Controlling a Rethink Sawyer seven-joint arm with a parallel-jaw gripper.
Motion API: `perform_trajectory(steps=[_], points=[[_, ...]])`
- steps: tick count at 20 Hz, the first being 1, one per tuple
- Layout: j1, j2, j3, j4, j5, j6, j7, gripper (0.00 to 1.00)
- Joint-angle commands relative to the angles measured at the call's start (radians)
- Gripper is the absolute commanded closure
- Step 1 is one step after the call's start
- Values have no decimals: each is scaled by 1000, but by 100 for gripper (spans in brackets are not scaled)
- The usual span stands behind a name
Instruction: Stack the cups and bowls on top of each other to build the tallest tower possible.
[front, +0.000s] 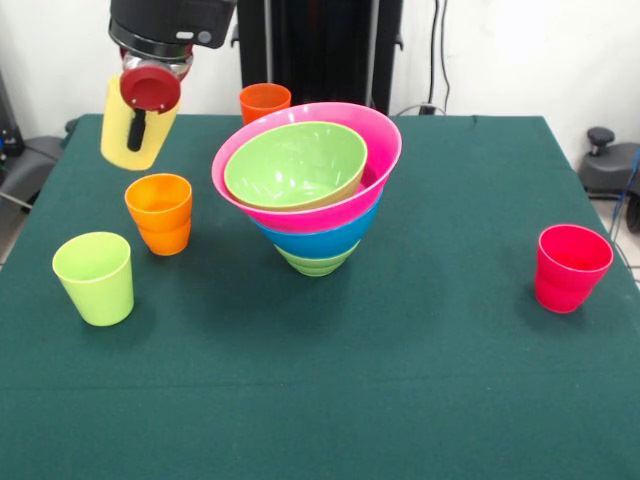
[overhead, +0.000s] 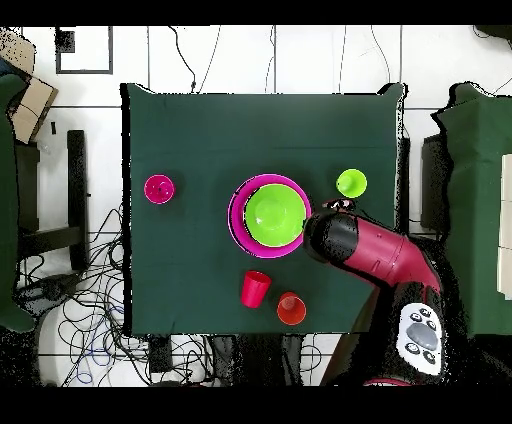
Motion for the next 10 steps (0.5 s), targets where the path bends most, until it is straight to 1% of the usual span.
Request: perform_trajectory(steps=[1, 10], points=[[34, 4, 39, -75, 30, 125, 58, 100], [64, 23, 18, -115, 53, 159, 73, 100]])
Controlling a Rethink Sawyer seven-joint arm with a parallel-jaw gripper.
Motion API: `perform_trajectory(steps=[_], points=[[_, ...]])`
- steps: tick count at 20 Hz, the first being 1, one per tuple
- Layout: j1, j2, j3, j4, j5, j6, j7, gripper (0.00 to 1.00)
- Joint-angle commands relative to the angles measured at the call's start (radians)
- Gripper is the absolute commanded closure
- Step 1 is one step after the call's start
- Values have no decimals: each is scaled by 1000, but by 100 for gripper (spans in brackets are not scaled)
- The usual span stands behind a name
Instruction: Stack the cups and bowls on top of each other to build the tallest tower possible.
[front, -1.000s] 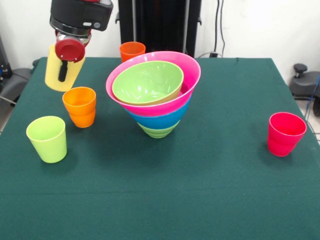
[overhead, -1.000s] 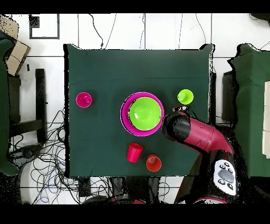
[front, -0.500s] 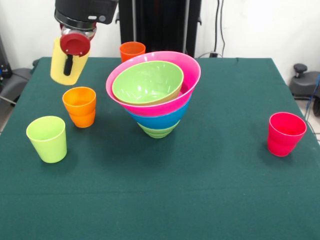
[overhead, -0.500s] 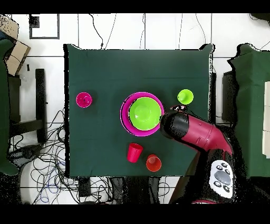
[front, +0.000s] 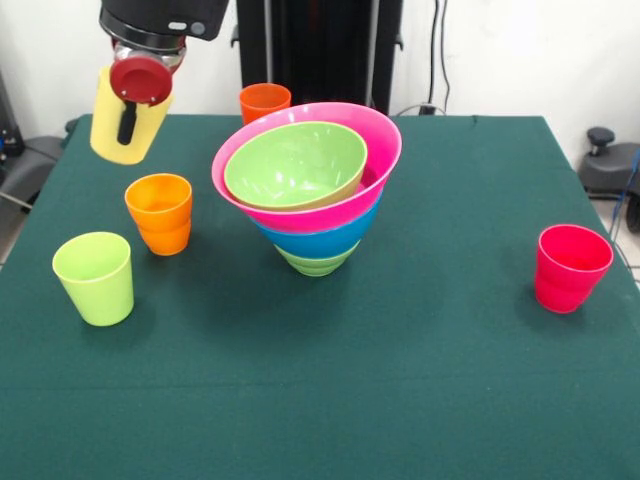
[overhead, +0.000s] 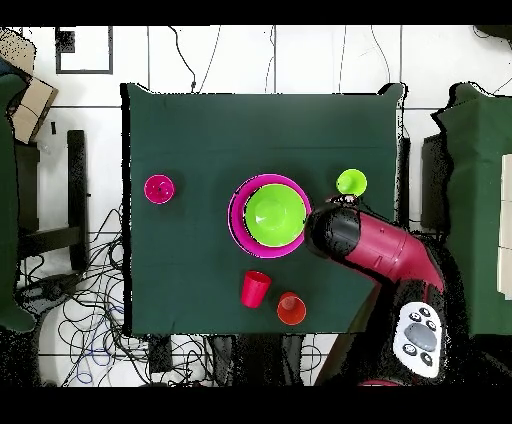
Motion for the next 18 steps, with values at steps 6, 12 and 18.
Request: perform_trajectory(steps=[6, 12, 18], points=[[69, 35, 29, -103, 56, 153, 100, 100], [92, 49, 11, -117, 81, 166, 115, 100], [110, 56, -4, -124, 106, 177, 121, 100]])
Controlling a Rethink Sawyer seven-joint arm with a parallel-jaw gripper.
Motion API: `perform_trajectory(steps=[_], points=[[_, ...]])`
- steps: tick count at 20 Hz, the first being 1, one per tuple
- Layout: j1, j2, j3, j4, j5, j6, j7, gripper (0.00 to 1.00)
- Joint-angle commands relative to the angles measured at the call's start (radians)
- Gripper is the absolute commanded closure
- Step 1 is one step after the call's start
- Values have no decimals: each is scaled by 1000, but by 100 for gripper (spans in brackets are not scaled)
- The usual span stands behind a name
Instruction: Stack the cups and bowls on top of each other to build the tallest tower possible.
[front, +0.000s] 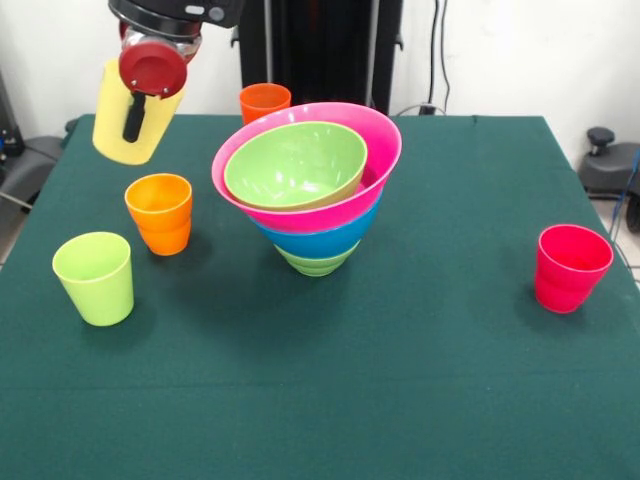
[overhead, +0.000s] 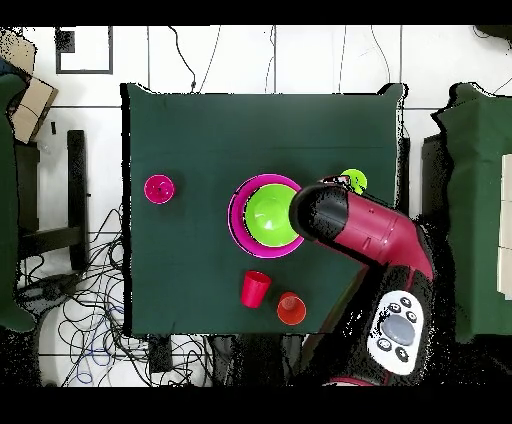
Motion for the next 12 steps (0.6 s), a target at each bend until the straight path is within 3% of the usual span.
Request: perform_trajectory(steps=[1, 12], points=[[24, 48, 56, -38, 45, 109, 123, 100], [61, 64, 38, -29, 100, 101, 147, 100]])
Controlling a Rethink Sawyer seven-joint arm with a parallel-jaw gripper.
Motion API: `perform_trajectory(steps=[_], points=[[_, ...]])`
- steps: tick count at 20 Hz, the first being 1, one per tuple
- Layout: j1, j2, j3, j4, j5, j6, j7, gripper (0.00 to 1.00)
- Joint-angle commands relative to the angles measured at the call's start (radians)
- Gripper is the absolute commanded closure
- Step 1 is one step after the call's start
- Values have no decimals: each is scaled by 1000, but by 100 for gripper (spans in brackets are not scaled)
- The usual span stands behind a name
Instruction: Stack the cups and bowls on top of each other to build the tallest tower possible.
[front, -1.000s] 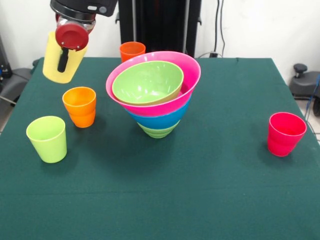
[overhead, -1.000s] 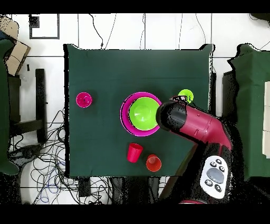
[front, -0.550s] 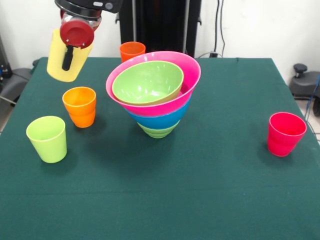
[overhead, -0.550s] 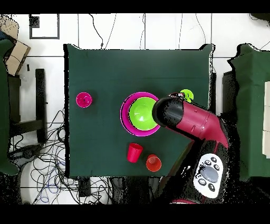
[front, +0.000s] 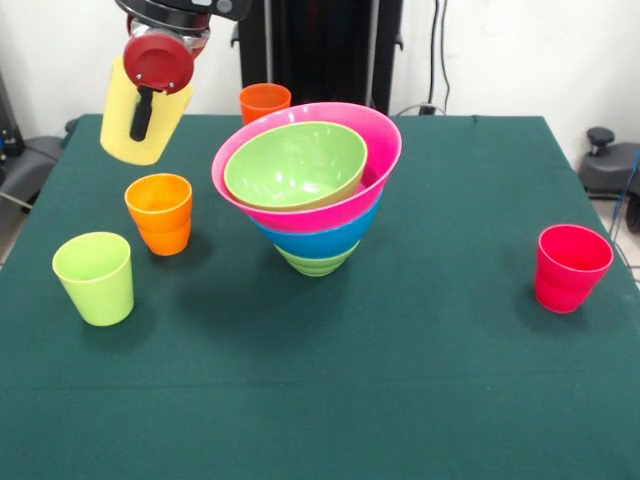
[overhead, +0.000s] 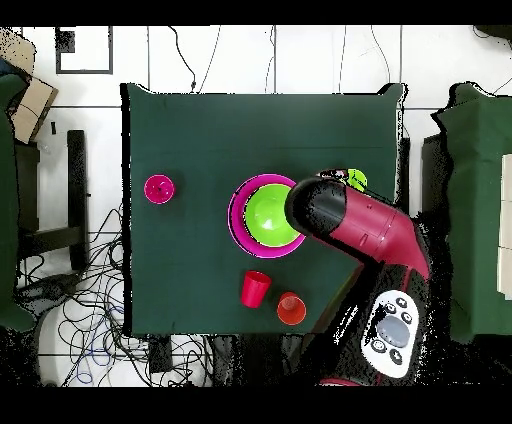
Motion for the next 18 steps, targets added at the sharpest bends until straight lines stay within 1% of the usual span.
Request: perform_trajectory(steps=[1, 10, 18], points=[[40, 65, 58, -15, 47, 89, 151, 100], [79, 85, 24, -9, 88, 78, 174, 100], [132, 110, -25, -23, 125, 107, 196, 100]])
